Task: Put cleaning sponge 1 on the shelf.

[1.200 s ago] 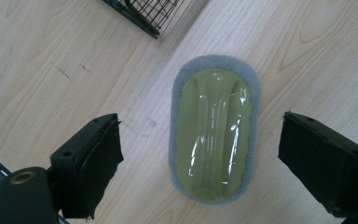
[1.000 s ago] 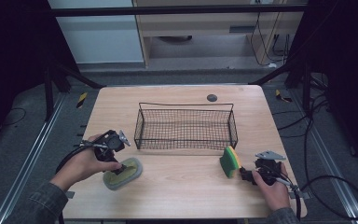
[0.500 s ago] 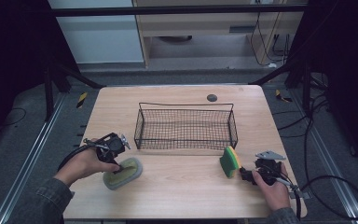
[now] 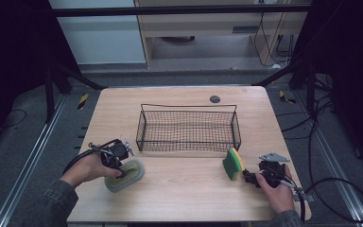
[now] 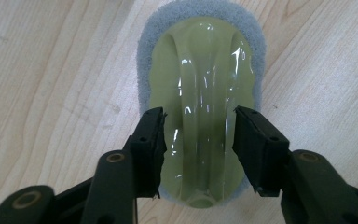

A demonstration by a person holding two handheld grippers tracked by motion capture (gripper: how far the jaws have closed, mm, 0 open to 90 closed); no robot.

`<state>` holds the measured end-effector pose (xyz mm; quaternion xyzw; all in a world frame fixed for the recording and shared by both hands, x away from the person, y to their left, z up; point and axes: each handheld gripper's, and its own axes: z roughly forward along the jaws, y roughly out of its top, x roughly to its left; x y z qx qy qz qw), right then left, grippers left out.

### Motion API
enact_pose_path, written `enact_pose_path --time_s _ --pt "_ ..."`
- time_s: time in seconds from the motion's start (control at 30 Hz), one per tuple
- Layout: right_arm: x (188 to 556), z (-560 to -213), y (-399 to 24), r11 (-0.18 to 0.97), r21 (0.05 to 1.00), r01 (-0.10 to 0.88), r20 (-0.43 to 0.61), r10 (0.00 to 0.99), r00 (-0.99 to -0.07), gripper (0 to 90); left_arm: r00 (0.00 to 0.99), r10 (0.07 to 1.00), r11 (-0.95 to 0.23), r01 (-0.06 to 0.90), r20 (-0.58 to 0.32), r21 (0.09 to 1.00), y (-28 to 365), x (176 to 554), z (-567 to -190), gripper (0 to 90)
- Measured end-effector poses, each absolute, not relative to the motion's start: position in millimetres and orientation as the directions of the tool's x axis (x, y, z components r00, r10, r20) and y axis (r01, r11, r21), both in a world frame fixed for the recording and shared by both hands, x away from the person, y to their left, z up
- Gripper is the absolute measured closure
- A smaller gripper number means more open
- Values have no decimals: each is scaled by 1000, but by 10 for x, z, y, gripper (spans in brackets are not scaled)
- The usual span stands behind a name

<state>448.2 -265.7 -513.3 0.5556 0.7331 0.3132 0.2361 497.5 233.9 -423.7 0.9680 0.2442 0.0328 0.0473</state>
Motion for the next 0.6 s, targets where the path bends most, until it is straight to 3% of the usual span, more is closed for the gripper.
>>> enact_pose_path --time_s 0.27,0.33,0.6 --pt "4482 -5133 -2660 189 722 665 0 962 -274 6 879 475 -876 469 36 112 2340 4978 -4266 607" --pt "4481 -5133 -2658 187 722 666 3 962 -273 6 881 472 -878 465 35 112 2343 4974 -4270 689" --pt "4482 -5133 -2660 189 723 664 2 961 -275 6 887 455 -882 437 75 177 2384 4908 -4138 707"
